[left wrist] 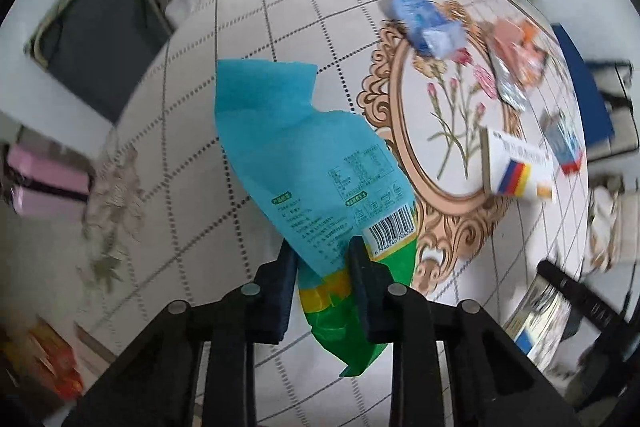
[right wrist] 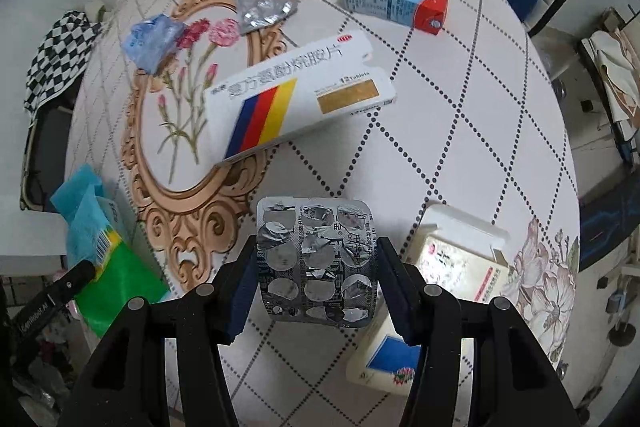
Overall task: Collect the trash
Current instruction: 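Grasp the blue-green snack bag with the left gripper while the right grasps the blister pack, then carry the snack bag and blister pack down toward the trash bin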
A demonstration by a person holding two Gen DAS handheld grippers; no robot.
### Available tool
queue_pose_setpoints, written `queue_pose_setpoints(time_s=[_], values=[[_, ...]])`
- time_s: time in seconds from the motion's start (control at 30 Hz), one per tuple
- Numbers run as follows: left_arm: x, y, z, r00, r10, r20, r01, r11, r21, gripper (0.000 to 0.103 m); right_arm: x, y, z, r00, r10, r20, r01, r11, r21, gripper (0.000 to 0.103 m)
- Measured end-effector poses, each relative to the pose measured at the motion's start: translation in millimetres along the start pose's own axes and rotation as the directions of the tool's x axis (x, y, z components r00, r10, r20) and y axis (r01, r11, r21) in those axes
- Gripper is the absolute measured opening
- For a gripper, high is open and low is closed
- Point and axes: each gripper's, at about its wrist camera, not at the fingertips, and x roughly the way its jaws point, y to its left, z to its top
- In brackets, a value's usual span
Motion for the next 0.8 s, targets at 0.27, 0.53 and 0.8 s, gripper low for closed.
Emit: queue_pose_setpoints(time_s=[0.27, 0.53, 0.8], values=[[-39.9, -0.3, -42.2, 0.999, 0.015, 0.047, -0.021, 0.992, 0.121, 0.021, -42.8, 9.3, -40.6, 0.997, 0.045, 0.062, -0.043, 0.999, -0.033, 0.058], [-91.1, 21.6, -127.6, 0.995, -0.055, 0.081, 0.033, 0.970, 0.242, 0.021, -86.9, 22.9, -146.9, 0.990, 0.103, 0.093, -0.099, 0.994, -0.046, 0.058], [-113.5, 64.5, -235.8, 0.987, -0.162, 0.000, 0.151, 0.920, 0.362, 0.021, -116.7, 13.9, -314.0, 0.988, 0.101, 0.114, -0.107, 0.993, 0.048, 0.058]])
